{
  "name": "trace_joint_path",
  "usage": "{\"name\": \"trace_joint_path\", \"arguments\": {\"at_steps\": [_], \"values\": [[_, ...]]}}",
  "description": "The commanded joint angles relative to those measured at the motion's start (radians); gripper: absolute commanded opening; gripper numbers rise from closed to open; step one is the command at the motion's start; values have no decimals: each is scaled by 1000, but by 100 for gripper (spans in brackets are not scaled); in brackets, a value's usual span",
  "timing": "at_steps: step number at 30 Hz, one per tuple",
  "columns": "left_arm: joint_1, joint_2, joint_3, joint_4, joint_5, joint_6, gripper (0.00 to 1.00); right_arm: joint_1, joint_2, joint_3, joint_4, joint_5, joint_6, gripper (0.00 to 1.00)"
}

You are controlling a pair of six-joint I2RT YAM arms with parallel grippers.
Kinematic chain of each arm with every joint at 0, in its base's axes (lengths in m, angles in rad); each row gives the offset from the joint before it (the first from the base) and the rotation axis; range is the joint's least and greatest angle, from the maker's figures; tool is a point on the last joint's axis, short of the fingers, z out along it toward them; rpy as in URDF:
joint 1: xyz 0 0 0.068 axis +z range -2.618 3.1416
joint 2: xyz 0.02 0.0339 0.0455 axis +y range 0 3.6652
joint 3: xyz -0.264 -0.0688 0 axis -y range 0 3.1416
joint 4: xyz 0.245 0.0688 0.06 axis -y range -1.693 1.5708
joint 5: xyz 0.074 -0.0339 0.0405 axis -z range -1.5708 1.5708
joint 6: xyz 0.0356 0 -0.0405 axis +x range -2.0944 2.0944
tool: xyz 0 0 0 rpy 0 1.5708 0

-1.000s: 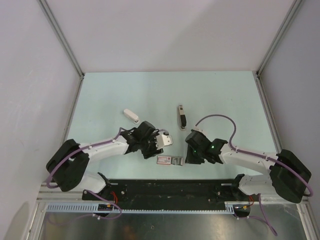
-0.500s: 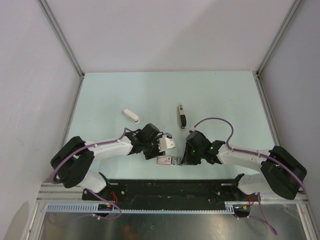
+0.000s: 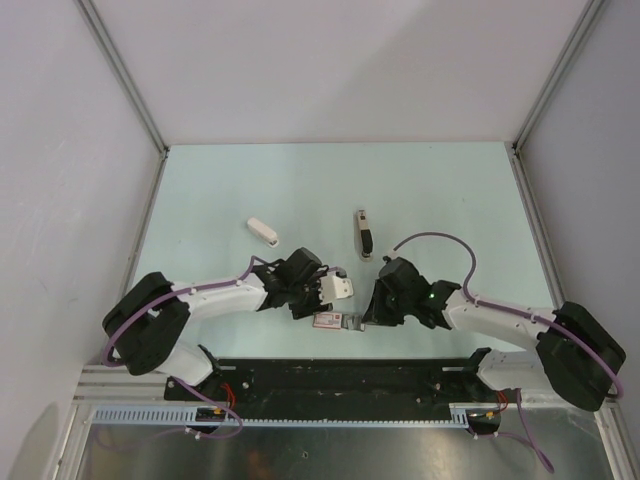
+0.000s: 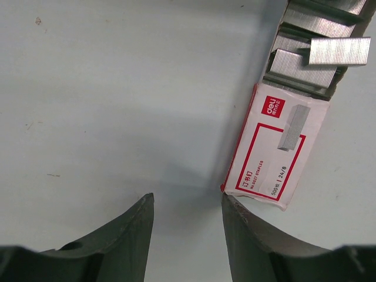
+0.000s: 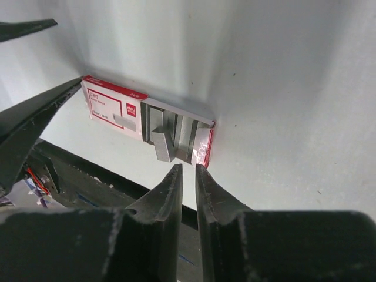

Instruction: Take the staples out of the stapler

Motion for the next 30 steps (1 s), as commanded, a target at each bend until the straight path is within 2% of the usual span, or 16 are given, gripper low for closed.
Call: {"name": "trace_joint_path", "arguments": {"at_steps": [1, 20, 30], "values": [[-8, -4, -3, -5, -4, 16, 55, -29, -45, -12, -27, 0, -18, 19], [-11, -56, -24, -23, 18, 18, 55, -17, 74, -22, 97, -46, -4, 16], [-45, -27, -3, -27, 26, 1, 55, -13, 125, -22, 172, -69, 12, 14]]}}
